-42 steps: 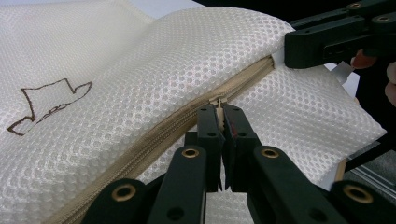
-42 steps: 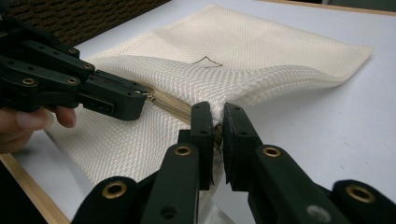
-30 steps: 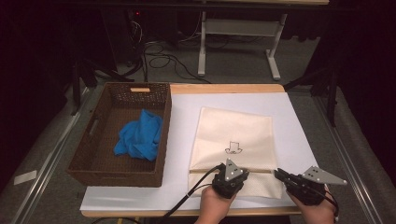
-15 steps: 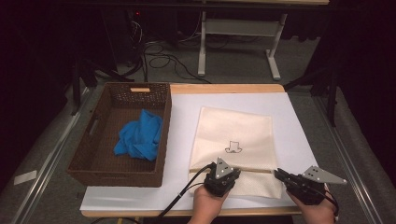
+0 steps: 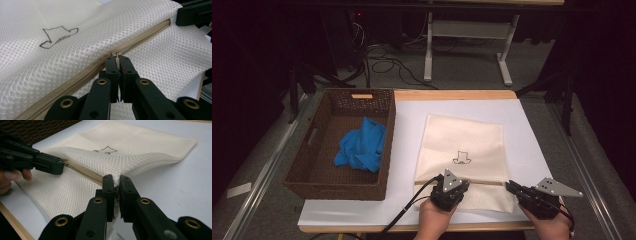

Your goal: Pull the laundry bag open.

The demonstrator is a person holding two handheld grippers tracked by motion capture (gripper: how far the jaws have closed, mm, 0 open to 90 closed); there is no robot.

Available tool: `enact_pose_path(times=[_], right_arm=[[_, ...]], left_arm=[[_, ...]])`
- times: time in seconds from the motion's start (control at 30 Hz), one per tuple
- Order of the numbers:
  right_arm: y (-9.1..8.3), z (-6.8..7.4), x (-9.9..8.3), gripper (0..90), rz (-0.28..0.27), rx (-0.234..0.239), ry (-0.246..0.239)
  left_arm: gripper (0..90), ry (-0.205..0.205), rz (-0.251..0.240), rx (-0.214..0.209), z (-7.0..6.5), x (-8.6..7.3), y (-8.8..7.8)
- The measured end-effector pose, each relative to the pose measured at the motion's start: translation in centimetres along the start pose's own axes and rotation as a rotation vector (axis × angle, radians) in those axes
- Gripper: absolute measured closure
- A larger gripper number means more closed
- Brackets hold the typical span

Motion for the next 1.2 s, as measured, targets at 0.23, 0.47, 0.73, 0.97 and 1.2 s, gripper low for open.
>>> enact_pose_path(times=[0.23, 0.47, 0.73, 0.97, 1.2], right_arm=[[-0.04, 0.03, 0.07, 85.0, -0.002, 0.001, -0.001], [0.04, 0.04, 0.06, 85.1, -0.002, 0.002, -0.001], [0.06, 0.03, 0.04, 85.1, 0.002, 0.0, 0.0], [0.09, 0.1, 0.06, 85.1, 0.003, 0.001, -0.002], [0.09, 0.14, 0.1, 85.1, 0.002, 0.001, -0.006]], left_arm=[[86.7, 0.005, 0.0, 0.001, -0.01, 0.12, -0.14], [86.8, 0.009, -0.003, -0.003, 0.06, 0.18, -0.26], [86.8, 0.007, -0.002, -0.005, 0.1, 0.15, -0.23], [86.8, 0.005, 0.0, -0.006, 0.17, 0.16, -0.33], [86.8, 0.004, -0.004, -0.008, 0.21, 0.2, -0.38]])
Point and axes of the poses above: each handheld gripper's, and its own axes: y roughly forward along the jaws, x roughly out of its top, z roughly to its left, the point moved 4 cm from there along y, roughly forward along the jaws, and after that the axes turned 7 degrees about -z, right-handed, at the moved point
